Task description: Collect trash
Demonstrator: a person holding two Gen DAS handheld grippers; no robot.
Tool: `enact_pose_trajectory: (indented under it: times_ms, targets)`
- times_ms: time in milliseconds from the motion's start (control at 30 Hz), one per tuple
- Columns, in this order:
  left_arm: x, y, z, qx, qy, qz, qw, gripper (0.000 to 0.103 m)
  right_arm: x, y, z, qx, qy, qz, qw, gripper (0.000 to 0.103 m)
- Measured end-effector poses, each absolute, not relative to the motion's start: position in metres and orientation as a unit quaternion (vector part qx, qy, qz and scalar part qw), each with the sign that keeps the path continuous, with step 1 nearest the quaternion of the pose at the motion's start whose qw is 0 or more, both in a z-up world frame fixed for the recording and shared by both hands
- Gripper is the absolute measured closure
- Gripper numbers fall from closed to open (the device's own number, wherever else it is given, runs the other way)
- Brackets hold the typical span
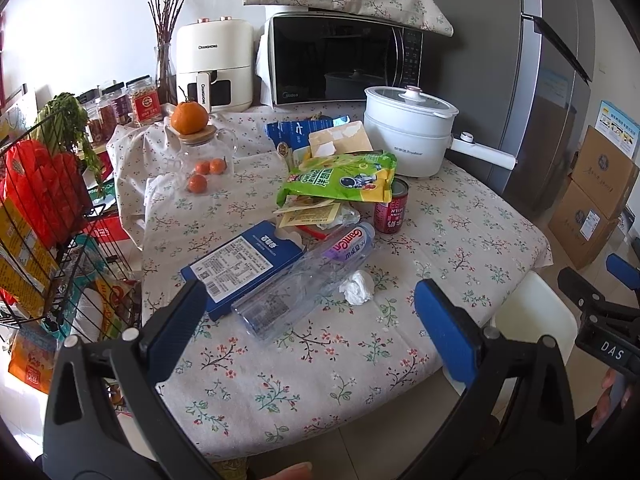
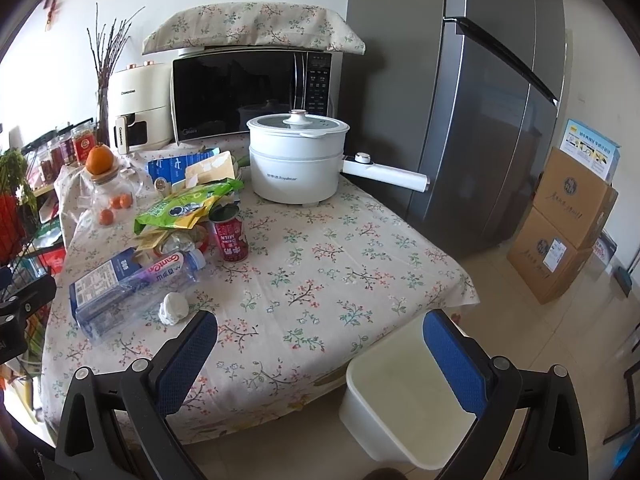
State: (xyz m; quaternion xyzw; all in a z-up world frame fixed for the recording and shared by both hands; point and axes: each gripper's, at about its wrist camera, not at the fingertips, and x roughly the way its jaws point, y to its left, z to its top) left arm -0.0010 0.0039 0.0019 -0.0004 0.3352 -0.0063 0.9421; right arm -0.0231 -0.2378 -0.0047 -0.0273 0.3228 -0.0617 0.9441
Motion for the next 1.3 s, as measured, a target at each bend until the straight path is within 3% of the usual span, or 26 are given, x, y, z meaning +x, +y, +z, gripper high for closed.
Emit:
enact_pose_trajectory:
  times_ms: [1300]
  targets:
    - [-0.0017,0.0071,0.0013,-0.002,0.332,-0.006,0.943,0.0,-0.0231,-0.2384,-0.0059,-0.024,0.324,-0.062,0.944,0.0]
